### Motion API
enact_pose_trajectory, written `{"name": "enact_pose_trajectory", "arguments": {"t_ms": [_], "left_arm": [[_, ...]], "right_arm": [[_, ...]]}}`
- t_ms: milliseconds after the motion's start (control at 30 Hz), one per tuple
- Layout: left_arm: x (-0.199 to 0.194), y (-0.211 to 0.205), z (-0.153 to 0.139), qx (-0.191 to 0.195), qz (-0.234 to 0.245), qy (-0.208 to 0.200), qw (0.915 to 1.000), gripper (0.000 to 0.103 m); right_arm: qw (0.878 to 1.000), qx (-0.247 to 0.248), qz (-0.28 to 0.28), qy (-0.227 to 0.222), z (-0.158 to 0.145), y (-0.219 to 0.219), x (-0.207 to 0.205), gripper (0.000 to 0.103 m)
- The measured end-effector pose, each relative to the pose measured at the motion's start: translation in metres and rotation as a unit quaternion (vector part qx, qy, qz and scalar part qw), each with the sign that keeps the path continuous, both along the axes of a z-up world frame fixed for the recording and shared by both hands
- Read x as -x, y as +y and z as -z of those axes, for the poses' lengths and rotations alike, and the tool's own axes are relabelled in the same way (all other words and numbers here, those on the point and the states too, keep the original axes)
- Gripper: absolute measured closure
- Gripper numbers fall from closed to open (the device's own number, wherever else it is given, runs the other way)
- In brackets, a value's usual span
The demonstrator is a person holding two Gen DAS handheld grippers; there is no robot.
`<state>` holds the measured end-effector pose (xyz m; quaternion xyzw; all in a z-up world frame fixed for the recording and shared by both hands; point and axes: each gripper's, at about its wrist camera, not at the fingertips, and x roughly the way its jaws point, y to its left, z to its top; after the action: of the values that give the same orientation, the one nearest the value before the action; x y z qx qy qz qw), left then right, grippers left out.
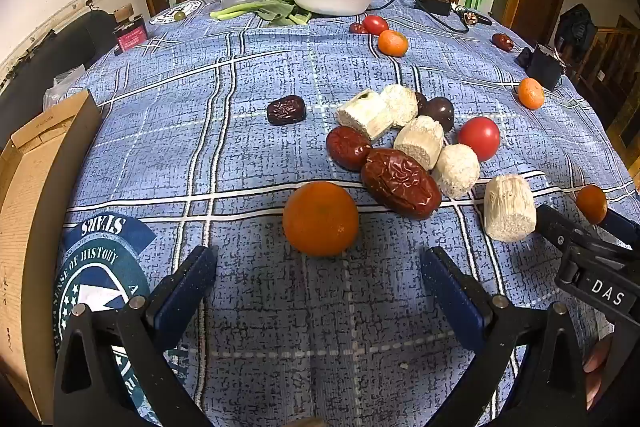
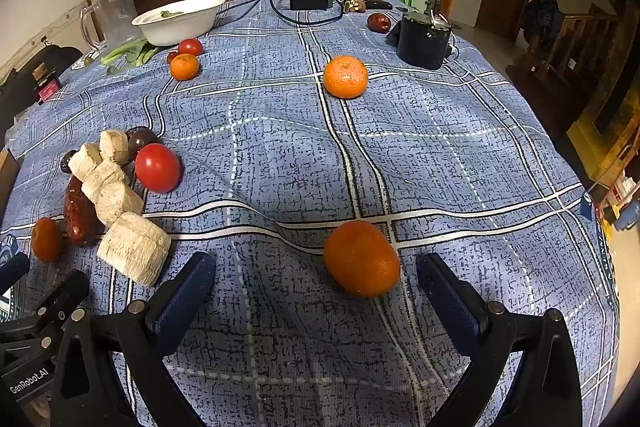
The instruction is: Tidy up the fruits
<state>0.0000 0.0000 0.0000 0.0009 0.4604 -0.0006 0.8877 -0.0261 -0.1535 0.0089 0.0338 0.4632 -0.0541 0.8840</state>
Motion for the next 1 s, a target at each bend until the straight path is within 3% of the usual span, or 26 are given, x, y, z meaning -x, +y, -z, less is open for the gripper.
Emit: {"name": "enact_pose_trajectory", "arguments": {"t_ms": [333, 800, 867, 1000], "left_arm": [[0.001, 0.000, 0.000, -0.001, 0.000, 0.001, 1.0000, 0.000], [0.031, 0.005, -0.003, -0.002, 0.050, 0.042, 0.9979, 0.000], [0.046, 0.010, -0.008, 0.004, 0.056, 0.035, 0.9978, 0.000], [0.087, 0.027, -0.031, -0.001, 0.054, -0.023, 0.9983, 0.000]], "right_arm": [[1.000, 0.000, 0.000, 0.001, -0.002, -0.001, 0.002, 0.001], [1.000, -0.002, 0.001, 0.010, -0.001, -0.003, 0.001, 0.001], [1.000, -0.001, 0.003, 0.016, -0.001, -0.003, 0.001, 0.001], [1.000, -0.001, 0.012, 0.020, -0.004, 0.000, 0.004, 0.001]]}}
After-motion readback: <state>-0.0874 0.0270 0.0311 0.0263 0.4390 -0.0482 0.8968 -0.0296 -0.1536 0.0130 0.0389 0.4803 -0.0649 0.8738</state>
